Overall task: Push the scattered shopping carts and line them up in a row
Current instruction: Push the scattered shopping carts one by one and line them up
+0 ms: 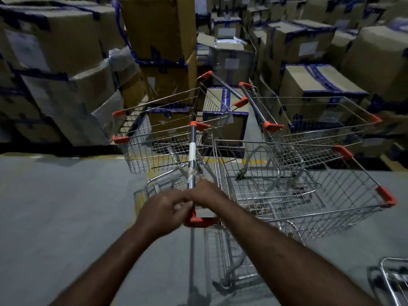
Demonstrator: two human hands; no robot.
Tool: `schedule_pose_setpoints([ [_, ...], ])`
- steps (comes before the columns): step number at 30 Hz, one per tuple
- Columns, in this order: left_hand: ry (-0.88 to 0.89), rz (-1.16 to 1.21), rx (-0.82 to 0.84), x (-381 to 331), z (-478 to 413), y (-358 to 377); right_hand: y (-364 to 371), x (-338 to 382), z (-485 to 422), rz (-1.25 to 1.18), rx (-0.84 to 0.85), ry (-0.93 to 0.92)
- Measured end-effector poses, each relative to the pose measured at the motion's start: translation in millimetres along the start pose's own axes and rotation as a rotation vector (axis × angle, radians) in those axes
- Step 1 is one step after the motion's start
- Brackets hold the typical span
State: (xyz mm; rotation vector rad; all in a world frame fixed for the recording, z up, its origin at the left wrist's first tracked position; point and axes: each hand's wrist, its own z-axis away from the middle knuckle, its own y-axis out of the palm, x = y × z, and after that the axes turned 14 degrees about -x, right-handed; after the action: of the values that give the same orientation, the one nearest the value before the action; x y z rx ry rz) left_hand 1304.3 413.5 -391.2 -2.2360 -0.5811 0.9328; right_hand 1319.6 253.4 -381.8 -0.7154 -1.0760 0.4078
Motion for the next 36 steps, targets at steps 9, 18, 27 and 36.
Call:
schedule_pose_setpoints([
  [9, -0.090, -0.153, 0.078, 22, -43, 20, -4, -16, 18, 0.039, 0.038, 0.002],
  [18, 0.255, -0.484, 0.577, -2, -78, 59, -38, -58, 42, 0.127, 0.138, 0.029],
  [27, 0.478, -0.400, 0.570, -30, -75, 104, -71, -101, 74, 0.272, 0.281, 0.203],
  [36, 0.531, -0.352, 0.474, -73, -27, 126, -76, -123, 125, 0.565, 0.023, 0.127],
])
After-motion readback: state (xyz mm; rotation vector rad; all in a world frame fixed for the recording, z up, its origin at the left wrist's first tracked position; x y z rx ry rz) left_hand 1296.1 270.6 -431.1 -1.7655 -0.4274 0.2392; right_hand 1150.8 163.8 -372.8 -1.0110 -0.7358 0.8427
